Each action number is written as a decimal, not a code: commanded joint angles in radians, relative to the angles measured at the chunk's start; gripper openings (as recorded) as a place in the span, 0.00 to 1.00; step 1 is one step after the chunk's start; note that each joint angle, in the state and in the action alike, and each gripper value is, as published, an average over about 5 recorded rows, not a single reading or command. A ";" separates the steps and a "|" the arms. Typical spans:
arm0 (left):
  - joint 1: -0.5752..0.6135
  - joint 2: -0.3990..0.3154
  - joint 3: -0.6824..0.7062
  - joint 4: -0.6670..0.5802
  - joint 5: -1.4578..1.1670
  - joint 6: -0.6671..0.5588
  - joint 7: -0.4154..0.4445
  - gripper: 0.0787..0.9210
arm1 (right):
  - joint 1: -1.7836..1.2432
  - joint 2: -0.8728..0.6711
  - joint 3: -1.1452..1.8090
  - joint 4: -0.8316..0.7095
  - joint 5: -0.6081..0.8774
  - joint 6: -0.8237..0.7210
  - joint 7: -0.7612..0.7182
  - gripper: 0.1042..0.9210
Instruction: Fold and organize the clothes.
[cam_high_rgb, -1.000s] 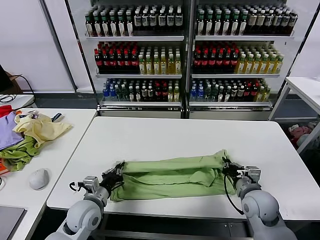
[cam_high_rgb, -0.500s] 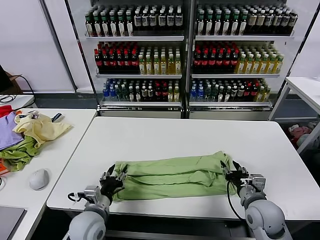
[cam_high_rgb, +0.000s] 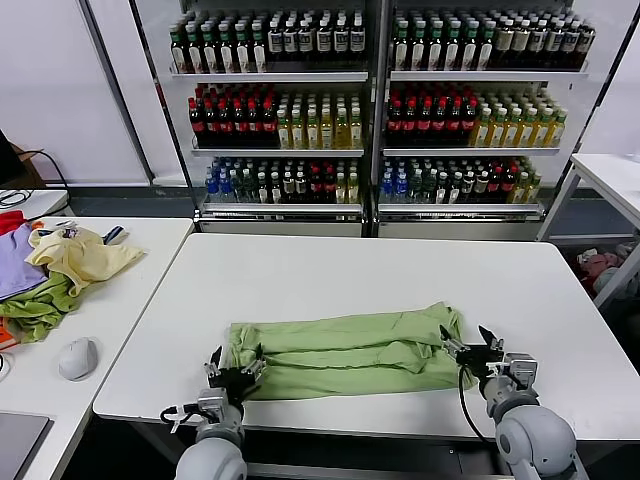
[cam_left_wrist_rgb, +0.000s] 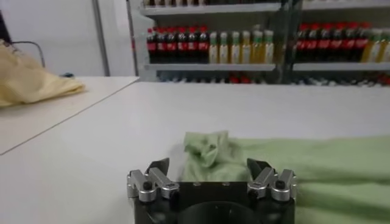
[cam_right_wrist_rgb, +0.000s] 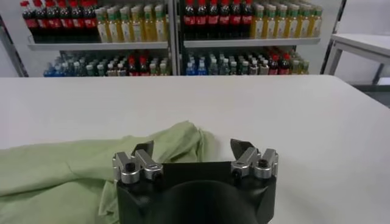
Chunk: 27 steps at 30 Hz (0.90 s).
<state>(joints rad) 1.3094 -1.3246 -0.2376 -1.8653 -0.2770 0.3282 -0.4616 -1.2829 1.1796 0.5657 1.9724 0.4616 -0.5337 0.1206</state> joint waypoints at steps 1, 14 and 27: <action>0.011 -0.052 0.005 0.040 0.046 0.040 -0.054 0.78 | 0.001 0.001 0.001 0.003 -0.002 0.002 0.000 0.88; 0.013 0.080 -0.127 -0.016 -0.195 0.049 0.017 0.34 | -0.007 0.002 0.003 0.022 0.001 0.006 0.003 0.88; -0.002 0.393 -0.442 -0.112 -0.454 0.045 0.091 0.05 | 0.001 0.003 -0.003 0.028 0.003 0.014 0.002 0.88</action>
<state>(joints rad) 1.3150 -1.1501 -0.4508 -1.9027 -0.5060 0.3721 -0.4149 -1.2845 1.1813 0.5649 2.0015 0.4649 -0.5203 0.1224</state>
